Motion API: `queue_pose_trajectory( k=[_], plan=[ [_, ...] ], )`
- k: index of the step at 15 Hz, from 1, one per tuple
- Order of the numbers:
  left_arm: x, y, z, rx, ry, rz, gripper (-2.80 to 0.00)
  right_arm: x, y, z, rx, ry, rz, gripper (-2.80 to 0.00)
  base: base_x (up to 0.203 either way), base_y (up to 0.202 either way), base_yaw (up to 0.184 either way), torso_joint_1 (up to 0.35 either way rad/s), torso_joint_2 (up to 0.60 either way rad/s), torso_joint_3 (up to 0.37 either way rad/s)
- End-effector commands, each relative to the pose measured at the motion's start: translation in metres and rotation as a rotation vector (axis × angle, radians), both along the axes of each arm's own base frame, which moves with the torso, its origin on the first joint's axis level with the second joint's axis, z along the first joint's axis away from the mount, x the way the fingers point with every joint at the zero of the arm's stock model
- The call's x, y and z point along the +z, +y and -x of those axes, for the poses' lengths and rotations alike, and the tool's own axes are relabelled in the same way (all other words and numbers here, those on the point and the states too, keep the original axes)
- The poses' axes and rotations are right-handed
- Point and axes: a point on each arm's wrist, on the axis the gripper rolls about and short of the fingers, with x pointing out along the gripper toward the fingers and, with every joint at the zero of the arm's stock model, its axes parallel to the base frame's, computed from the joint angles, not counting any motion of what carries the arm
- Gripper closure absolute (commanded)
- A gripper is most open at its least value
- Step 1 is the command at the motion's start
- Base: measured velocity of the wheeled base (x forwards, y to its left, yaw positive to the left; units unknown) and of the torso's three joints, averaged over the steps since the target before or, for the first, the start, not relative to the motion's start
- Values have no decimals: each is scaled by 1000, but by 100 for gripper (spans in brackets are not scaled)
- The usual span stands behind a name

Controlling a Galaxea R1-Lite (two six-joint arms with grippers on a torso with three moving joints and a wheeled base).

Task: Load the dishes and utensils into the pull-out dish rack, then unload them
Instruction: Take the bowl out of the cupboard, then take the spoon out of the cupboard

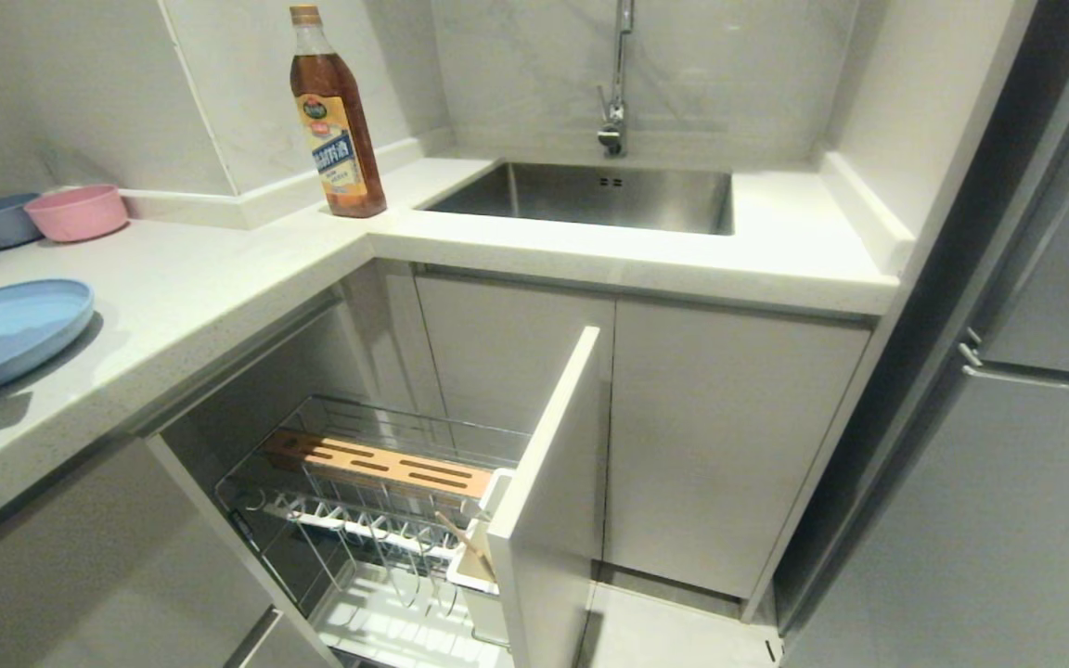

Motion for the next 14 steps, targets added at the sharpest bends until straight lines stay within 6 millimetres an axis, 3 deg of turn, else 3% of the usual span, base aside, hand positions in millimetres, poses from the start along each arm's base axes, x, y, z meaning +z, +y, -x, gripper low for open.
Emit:
queue_pose_trajectory(
  k=[1, 4, 5, 11, 14],
  plan=[
    [-1, 1, -1, 2, 9, 3, 0, 0, 0, 0, 0, 0, -1, 0, 0, 0, 0, 0, 0, 0],
    [-1, 2, -1, 6, 7, 2, 0, 0, 0, 0, 0, 0, -1, 0, 0, 0, 0, 0, 0, 0],
    [-1, 2, -1, 6, 6, 2, -280, 0, 0, 0, 0, 0, 0, 0, 0, 0, 0, 0, 0, 0],
    [2, 2, 0, 12, -10, -4, -280, 0, 0, 0, 0, 0, 0, 0, 0, 0, 0, 0, 0, 0],
    [21, -3, 11, 35, -119, -23, -280, 0, 0, 0, 0, 0, -1, 0, 0, 0, 0, 0, 0, 0]
  ],
)
